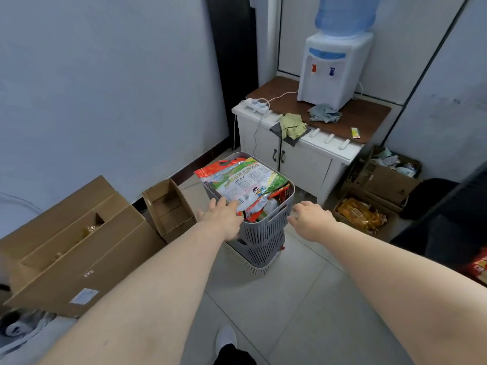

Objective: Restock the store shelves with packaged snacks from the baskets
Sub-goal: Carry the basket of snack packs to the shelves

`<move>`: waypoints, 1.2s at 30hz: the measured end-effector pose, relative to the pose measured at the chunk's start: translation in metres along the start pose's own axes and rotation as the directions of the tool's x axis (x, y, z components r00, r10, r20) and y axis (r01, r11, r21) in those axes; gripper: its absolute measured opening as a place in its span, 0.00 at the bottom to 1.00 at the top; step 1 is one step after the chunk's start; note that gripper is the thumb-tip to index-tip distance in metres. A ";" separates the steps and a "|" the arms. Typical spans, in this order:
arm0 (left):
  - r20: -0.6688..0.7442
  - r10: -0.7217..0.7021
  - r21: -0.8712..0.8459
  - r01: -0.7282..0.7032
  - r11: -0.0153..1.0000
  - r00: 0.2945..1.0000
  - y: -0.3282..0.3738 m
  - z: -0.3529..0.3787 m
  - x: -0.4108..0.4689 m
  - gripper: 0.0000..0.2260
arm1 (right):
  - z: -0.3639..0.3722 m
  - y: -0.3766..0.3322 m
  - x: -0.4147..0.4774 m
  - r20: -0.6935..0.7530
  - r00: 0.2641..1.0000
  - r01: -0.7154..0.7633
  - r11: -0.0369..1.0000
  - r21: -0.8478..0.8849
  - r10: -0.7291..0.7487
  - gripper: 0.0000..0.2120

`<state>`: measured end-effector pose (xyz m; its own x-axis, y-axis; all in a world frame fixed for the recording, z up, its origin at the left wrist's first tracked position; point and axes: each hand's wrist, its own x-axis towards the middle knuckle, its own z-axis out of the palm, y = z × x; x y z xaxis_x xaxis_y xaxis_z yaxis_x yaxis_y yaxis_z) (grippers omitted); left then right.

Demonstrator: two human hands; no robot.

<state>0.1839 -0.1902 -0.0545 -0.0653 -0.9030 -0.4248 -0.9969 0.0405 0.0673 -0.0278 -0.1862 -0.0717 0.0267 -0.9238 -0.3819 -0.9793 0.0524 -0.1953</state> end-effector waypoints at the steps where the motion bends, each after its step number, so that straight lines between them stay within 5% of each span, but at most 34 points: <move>1: 0.010 0.013 -0.004 -0.013 1.000 1.000 -0.011 -0.003 0.013 0.24 | 0.002 -0.009 0.012 0.007 1.000 -0.019 1.000 0.020 0.019 0.20; 10: 0.063 0.033 -0.108 -0.026 0.994 0.997 -0.090 -0.029 0.120 0.22 | 0.024 -0.062 0.095 0.117 0.969 -0.235 0.959 0.160 0.217 0.20; 18: 0.159 0.086 -0.042 -0.080 0.996 0.984 -0.087 -0.021 0.196 0.23 | 0.036 -0.046 0.158 0.179 0.936 -0.344 0.894 0.286 0.303 0.19; 30: 0.191 0.051 -0.002 -0.051 0.999 0.980 -0.095 -0.041 0.302 0.24 | 0.045 -0.022 0.210 0.296 0.847 -0.530 0.740 0.413 0.442 0.19; 36: 0.276 0.165 -0.020 -0.166 0.986 0.947 -0.088 -0.033 0.355 0.28 | 0.062 -0.035 0.225 0.333 0.774 -0.626 0.568 0.535 0.539 0.19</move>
<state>0.2502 -0.5282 -0.1812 -0.2386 -0.7305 -0.6398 -0.9711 0.1812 0.1553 0.0247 -0.3723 -0.2072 -0.4401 -0.5600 -0.7019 -0.4655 0.8107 -0.3550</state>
